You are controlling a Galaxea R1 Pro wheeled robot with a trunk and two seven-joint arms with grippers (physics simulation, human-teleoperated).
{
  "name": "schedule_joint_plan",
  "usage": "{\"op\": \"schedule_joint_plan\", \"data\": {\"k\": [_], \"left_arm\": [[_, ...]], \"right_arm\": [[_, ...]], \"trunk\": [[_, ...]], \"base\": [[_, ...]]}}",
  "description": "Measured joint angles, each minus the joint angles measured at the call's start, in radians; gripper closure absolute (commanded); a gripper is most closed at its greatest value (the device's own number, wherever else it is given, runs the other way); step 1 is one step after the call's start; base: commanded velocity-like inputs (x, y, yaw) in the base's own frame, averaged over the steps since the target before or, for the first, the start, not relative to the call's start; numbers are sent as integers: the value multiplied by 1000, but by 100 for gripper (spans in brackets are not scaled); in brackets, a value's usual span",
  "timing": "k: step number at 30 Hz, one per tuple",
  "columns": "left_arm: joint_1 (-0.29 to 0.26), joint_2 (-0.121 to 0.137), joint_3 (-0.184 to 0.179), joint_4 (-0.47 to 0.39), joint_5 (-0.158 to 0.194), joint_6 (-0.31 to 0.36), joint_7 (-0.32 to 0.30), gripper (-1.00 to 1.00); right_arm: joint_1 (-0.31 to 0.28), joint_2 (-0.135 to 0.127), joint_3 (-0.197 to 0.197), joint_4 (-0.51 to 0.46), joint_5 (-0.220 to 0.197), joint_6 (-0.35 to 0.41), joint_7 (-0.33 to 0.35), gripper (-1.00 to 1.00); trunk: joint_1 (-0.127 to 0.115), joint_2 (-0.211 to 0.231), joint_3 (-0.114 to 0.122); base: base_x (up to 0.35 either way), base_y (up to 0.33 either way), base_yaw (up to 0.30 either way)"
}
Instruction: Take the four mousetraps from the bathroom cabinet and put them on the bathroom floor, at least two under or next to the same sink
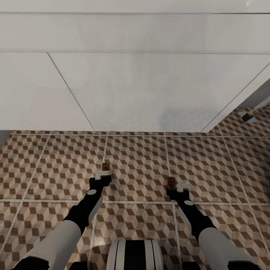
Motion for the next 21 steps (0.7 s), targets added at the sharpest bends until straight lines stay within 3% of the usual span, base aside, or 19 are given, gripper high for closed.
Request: {"op": "schedule_joint_plan", "data": {"k": [7, 21], "left_arm": [[0, 1, -2, -25, 3, 0, 36, 100], [0, 1, -4, -26, 3, 0, 42, 100]], "right_arm": [[0, 1, 0, -1, 0, 0, 0, 100], [0, 1, 0, -2, 0, -1, 0, 100]], "trunk": [[0, 0, 0], [1, 0, -8]], "base": [[0, 0, 0], [0, 0, 0]]}}
